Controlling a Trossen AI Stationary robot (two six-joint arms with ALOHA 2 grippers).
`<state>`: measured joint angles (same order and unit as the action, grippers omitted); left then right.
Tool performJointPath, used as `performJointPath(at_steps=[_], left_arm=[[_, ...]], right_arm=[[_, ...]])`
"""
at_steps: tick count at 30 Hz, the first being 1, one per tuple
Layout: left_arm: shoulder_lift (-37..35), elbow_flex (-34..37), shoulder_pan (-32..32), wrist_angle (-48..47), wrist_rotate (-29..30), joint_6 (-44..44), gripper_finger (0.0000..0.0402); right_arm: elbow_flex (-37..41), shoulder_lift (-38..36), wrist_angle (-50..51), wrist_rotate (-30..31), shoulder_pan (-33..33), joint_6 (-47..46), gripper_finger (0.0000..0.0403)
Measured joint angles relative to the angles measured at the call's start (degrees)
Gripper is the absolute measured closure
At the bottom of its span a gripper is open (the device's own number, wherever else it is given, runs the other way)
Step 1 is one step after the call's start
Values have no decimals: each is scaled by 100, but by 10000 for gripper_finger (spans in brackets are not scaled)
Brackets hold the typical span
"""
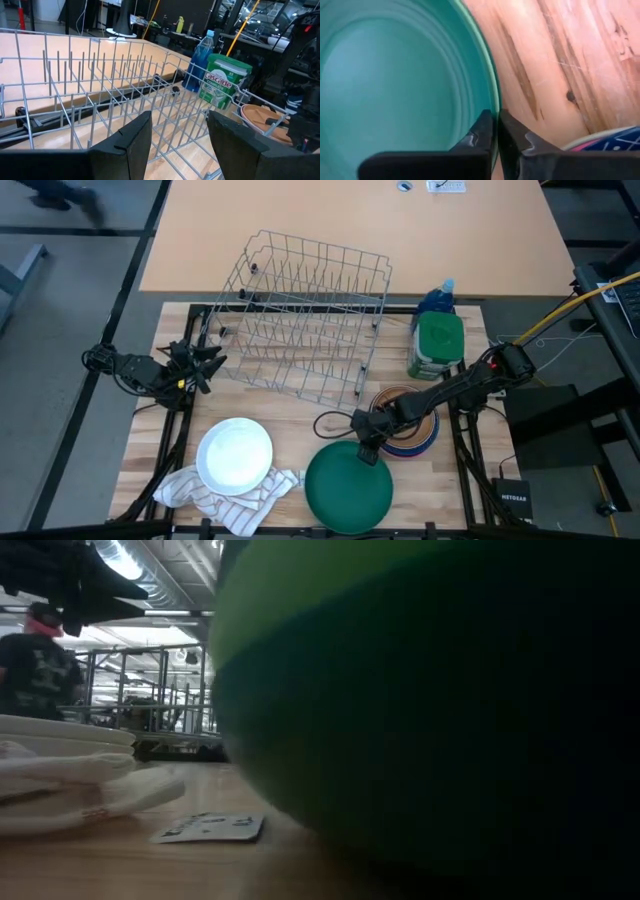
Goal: Sort dishes
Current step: Put the dark green plate in the dish rack
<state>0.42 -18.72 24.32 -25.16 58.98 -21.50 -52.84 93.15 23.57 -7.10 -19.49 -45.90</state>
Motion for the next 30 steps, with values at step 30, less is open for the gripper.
performJointPath(at_steps=[30], left_arm=[[0,229,2,128,-796,-1417,218]], right_arm=[[-1164,-5,547,1137,4,477,397]])
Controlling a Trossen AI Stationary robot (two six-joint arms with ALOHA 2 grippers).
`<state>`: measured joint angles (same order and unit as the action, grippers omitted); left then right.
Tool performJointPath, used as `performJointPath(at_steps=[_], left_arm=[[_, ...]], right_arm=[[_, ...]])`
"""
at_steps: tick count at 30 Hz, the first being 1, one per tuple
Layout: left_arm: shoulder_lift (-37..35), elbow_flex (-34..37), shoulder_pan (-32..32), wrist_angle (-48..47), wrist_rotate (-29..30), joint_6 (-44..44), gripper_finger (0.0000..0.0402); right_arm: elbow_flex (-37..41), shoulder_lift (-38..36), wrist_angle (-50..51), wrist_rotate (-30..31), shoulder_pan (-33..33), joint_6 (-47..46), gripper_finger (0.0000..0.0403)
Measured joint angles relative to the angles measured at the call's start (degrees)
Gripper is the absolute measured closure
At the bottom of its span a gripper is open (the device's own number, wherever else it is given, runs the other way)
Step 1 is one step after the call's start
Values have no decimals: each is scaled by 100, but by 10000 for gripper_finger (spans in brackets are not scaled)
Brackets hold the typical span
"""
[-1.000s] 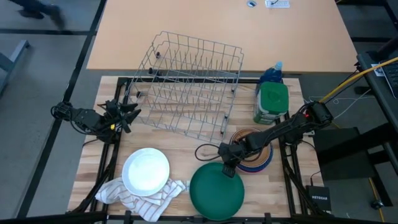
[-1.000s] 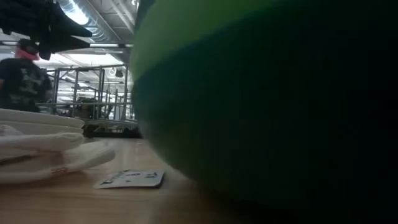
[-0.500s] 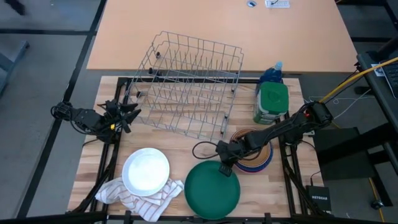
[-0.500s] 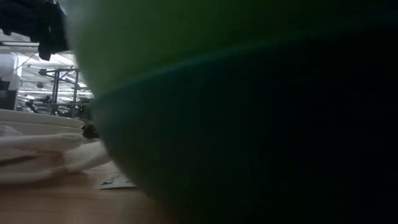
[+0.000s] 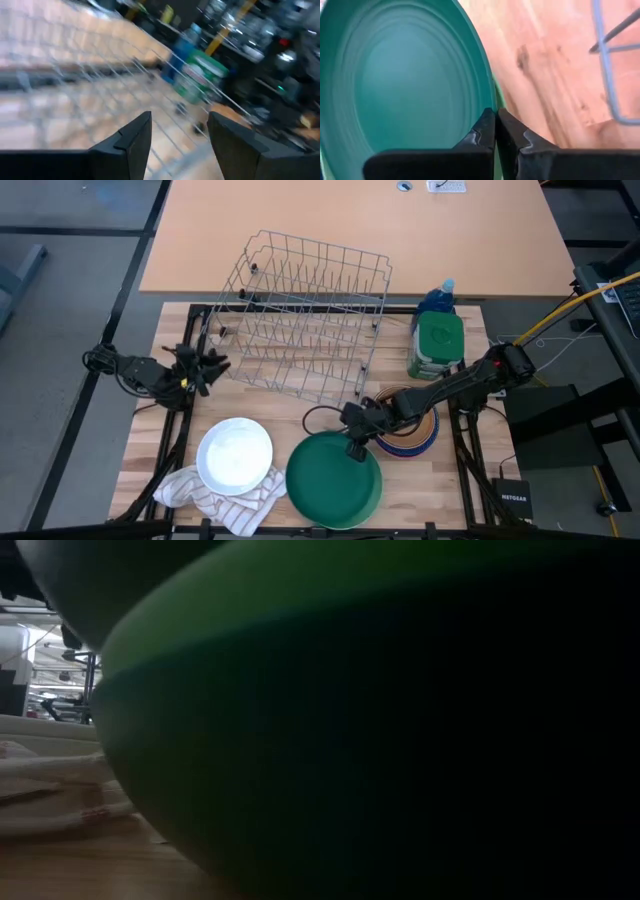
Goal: Sort dishes
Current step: Put the dark green plate in the dish rack
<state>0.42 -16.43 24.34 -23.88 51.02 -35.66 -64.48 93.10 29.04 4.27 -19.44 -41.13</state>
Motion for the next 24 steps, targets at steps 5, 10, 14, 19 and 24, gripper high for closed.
performJointPath(at_steps=[5,10,14,19,24], left_arm=[[202,291,0,700,-777,-289,218],[811,468,-1,1731,-1248,-58,218],[1507,471,-1,2410,-1437,153,218],[2390,471,0,3234,-1624,364,218],[3218,471,0,4098,-1805,663,218]], right_arm=[[-105,0,-2,452,43,125,399],[-231,0,-2,893,46,125,398],[-335,0,-7,1181,46,211,399],[-392,0,-112,1711,46,216,400],[-397,0,-323,2207,46,210,399]])
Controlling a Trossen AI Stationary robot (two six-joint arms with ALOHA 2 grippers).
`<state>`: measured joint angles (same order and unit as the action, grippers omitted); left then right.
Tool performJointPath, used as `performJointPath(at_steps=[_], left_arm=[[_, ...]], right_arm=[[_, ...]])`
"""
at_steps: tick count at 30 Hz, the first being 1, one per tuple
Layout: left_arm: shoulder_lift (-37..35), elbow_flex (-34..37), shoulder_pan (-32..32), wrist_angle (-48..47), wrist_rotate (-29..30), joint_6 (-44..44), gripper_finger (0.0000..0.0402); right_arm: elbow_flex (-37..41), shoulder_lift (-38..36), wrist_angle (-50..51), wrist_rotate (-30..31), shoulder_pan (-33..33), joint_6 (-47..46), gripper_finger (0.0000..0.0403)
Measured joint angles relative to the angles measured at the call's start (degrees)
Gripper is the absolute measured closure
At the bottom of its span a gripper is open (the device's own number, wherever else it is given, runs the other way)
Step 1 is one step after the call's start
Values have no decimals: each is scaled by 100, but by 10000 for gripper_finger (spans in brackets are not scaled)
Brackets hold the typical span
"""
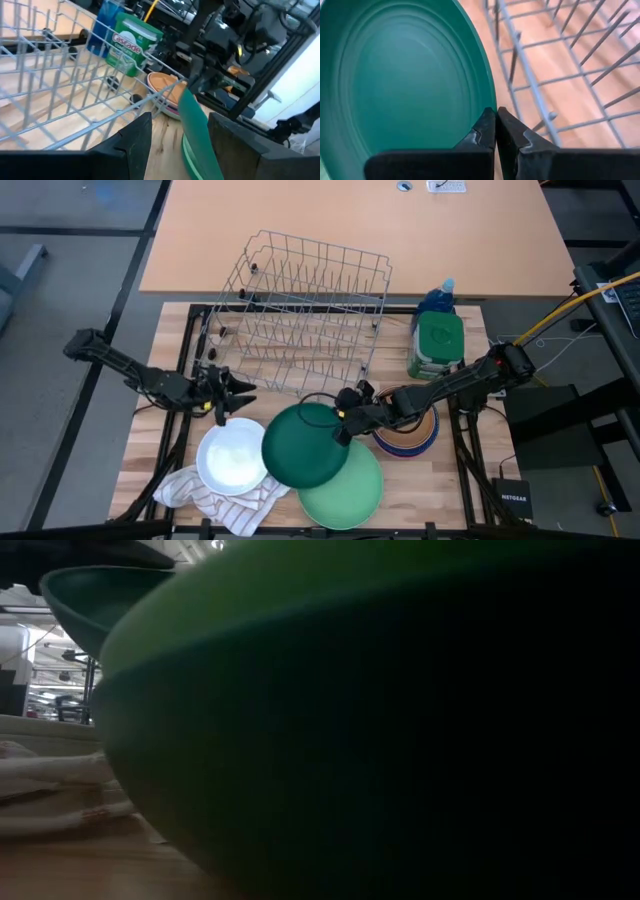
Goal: Sort dishes
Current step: Put the dark green plate in the dish rack
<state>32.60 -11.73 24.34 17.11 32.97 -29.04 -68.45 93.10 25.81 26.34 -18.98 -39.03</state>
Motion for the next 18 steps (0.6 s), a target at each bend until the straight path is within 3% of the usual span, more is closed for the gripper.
performJointPath(at_steps=[10,18], left_arm=[[1026,-43,7,1255,-8,936,218],[1185,-403,162,1275,-85,1916,218]], right_arm=[[0,0,-235,513,0,48,400],[0,0,-244,975,0,79,400]])
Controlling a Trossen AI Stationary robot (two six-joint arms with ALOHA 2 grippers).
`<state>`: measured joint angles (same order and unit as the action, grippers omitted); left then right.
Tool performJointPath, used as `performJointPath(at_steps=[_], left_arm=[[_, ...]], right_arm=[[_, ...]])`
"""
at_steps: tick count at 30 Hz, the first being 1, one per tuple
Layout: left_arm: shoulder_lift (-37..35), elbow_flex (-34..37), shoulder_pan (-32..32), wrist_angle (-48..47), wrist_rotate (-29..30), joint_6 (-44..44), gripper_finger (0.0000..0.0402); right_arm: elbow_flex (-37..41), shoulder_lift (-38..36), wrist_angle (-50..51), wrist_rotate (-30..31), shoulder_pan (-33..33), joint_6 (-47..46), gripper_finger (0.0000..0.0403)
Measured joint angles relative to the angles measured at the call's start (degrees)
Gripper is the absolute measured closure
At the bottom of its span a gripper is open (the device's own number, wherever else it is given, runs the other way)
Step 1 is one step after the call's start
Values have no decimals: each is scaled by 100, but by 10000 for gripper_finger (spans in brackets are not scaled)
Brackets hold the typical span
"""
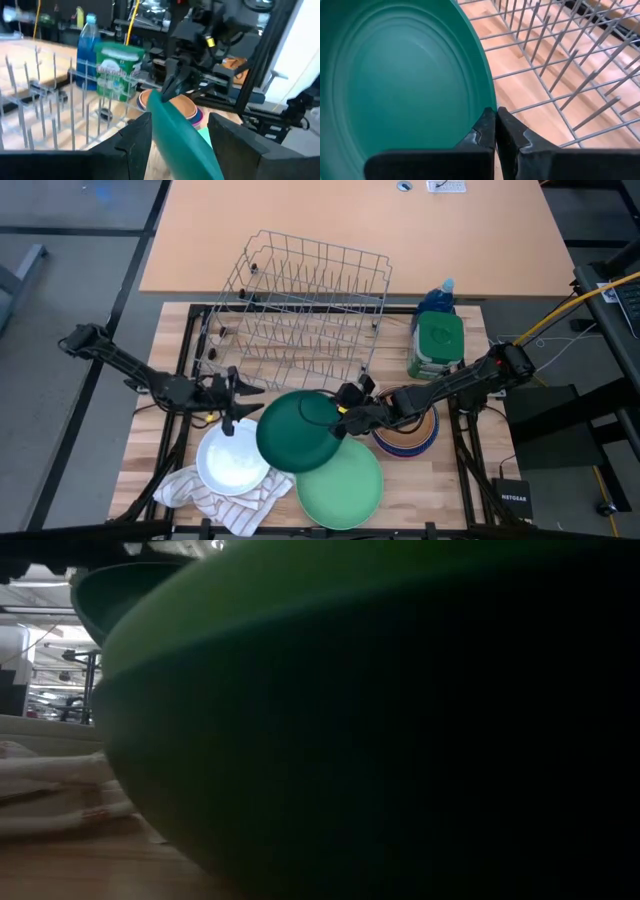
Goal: Sort dishes
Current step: Put the dark green plate in the dish rack
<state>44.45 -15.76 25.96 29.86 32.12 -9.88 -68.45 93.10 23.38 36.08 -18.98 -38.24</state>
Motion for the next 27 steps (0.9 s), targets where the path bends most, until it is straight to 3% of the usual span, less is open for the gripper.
performJointPath(at_steps=[12,17,23,27], left_arm=[[-20,-589,296,-10,0,1747,218],[-22,-865,345,-12,2,1939,218],[-22,-968,342,-104,519,1953,218],[-22,-969,343,-104,555,1953,218]], right_arm=[[0,0,-788,147,0,843,400],[2,0,-923,405,0,1040,400],[2,0,-1355,810,0,1481,400],[2,0,-1524,962,75,1616,400]])
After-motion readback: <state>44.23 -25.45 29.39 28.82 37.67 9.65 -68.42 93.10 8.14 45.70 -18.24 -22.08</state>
